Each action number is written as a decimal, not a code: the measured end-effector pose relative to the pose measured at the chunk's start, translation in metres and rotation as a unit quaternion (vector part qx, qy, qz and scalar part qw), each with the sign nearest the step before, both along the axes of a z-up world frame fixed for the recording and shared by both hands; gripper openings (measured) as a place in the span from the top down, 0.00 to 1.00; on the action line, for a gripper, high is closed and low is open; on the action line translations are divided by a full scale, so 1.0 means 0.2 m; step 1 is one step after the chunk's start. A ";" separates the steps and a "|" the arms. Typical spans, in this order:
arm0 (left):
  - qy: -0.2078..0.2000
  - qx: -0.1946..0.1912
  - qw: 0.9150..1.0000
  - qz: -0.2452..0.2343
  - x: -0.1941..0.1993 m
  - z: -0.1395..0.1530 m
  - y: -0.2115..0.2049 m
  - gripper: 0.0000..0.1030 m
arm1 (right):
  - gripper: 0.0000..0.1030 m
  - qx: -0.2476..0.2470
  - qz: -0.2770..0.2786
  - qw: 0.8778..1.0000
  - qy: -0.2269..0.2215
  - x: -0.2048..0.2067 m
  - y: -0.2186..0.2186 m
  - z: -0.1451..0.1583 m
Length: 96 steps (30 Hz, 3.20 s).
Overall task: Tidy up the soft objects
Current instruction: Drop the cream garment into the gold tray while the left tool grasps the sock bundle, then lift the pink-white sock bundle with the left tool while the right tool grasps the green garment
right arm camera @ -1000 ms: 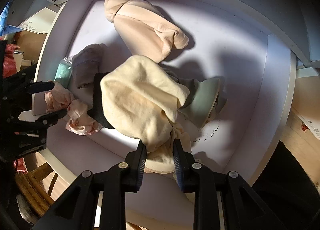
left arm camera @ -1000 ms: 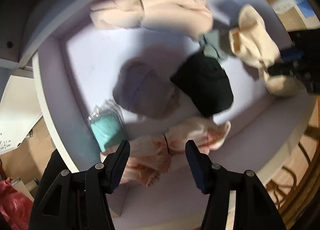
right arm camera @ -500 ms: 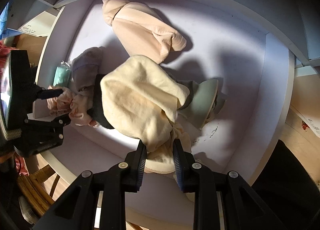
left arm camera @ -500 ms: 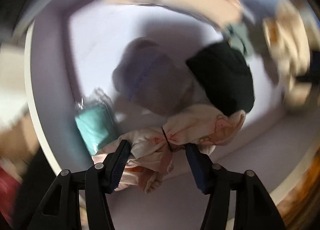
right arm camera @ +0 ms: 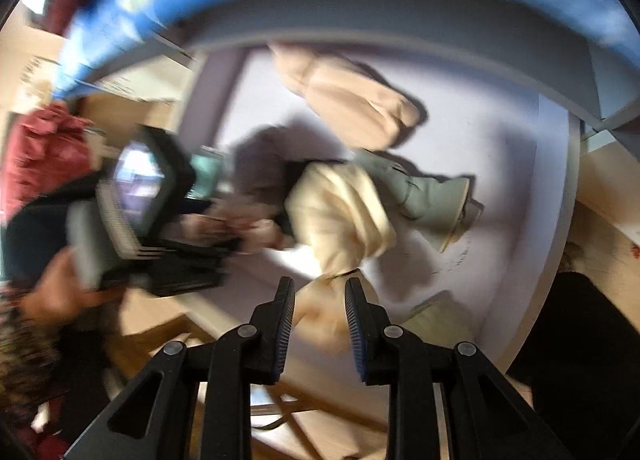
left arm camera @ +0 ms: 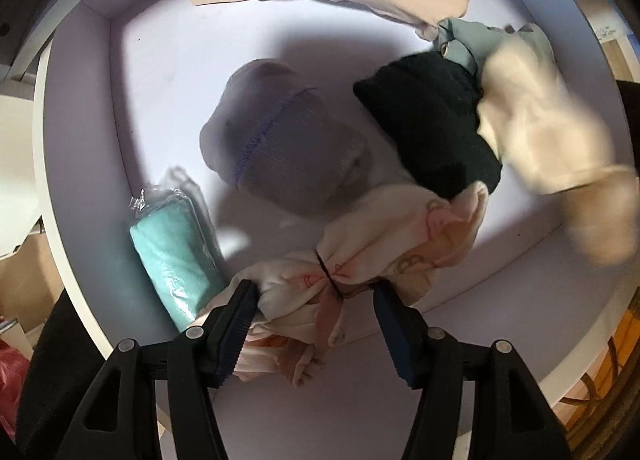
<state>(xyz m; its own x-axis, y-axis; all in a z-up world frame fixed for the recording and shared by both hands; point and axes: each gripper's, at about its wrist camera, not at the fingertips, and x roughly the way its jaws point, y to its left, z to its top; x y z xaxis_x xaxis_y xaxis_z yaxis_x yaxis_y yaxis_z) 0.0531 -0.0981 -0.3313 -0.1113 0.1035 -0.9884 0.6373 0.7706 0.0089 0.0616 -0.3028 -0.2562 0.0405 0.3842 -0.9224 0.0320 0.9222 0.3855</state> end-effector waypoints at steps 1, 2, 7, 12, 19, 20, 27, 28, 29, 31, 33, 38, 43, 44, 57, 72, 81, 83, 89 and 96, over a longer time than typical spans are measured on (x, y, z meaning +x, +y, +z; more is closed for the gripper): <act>-0.001 0.001 1.000 -0.001 -0.01 0.00 -0.02 0.40 | 0.74 0.012 -0.005 1.000 -0.005 -0.01 -0.01 0.05; -0.002 0.003 1.000 -0.001 -0.01 0.00 -0.03 0.40 | 0.74 0.031 -0.014 0.999 -0.013 -0.03 -0.03 0.12; -0.005 0.008 1.000 -0.005 -0.03 -0.05 -0.09 0.38 | 0.74 0.059 -0.023 0.996 -0.063 -0.05 -0.07 0.44; -0.007 0.031 0.999 -0.030 -0.02 -0.18 -0.14 0.35 | 0.69 -0.024 0.016 0.997 -0.069 0.03 0.00 0.50; 0.003 0.036 0.999 -0.017 0.00 -0.26 -0.15 0.42 | 0.23 -0.088 0.015 0.993 0.072 0.10 0.18 -0.21; 0.005 0.032 0.999 -0.007 0.01 -0.26 -0.15 0.43 | 0.25 -0.094 0.013 0.991 0.095 0.10 0.18 -0.32; 0.016 0.001 1.000 0.014 0.03 -0.25 -0.19 0.50 | 0.59 -0.110 -0.008 0.981 0.159 0.12 0.21 -0.62; 0.017 0.000 1.000 0.012 0.03 -0.24 -0.19 0.51 | 0.70 -0.107 -0.010 0.981 0.160 0.12 0.21 -0.63; 0.017 -0.003 1.000 0.013 0.03 -0.24 -0.20 0.51 | 0.72 -0.100 -0.016 0.982 0.162 0.11 0.20 -0.63; 0.020 -0.008 1.000 0.013 0.03 -0.24 -0.21 0.52 | 0.74 -0.089 -0.028 0.982 0.162 0.10 0.17 -0.60; 0.020 -0.010 1.000 0.014 0.02 -0.24 -0.22 0.52 | 0.75 -0.067 -0.039 0.985 0.151 0.09 0.15 -0.51; 0.018 -0.009 1.000 0.010 0.01 -0.25 -0.23 0.52 | 0.75 -0.021 -0.042 0.994 0.099 0.05 0.10 -0.18; 0.016 -0.009 1.000 0.008 0.01 -0.26 -0.23 0.52 | 0.75 0.000 -0.037 0.998 0.045 0.01 0.07 0.18; 0.016 -0.009 1.000 0.009 0.01 -0.28 -0.22 0.52 | 0.75 0.006 -0.034 0.999 0.029 0.00 0.08 0.28; 0.015 -0.009 1.000 0.003 0.00 -0.27 -0.22 0.52 | 0.75 0.021 -0.036 0.990 -0.135 0.52 0.08 1.19; 0.019 0.000 1.000 0.013 0.03 -0.30 -0.23 0.52 | 0.75 -0.054 -0.150 0.981 -0.108 1.45 0.09 0.95; 0.020 0.003 1.000 0.017 0.05 -0.32 -0.22 0.52 | 0.61 -0.077 -0.180 0.974 -0.115 1.56 0.09 0.88; 0.020 0.003 1.000 0.019 0.05 -0.32 -0.22 0.52 | 0.56 -0.084 -0.175 0.972 -0.133 1.53 0.07 0.93; 0.021 0.002 1.000 0.020 0.05 -0.33 -0.22 0.52 | 0.53 -0.093 -0.137 0.960 -0.224 1.30 0.04 1.13; 0.017 -0.001 1.000 0.019 0.05 -0.33 -0.21 0.51 | 0.53 -0.074 -0.039 0.953 -0.292 0.81 0.03 1.19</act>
<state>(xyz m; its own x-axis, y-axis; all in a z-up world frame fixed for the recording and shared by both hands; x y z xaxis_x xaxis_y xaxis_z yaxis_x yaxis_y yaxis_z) 0.0622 -0.1409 -0.3979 -0.1492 0.0972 -0.9840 0.6069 0.7947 -0.0135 0.2241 -0.2960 -0.0175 0.5869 0.2261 -0.7774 -0.0772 0.9715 0.2242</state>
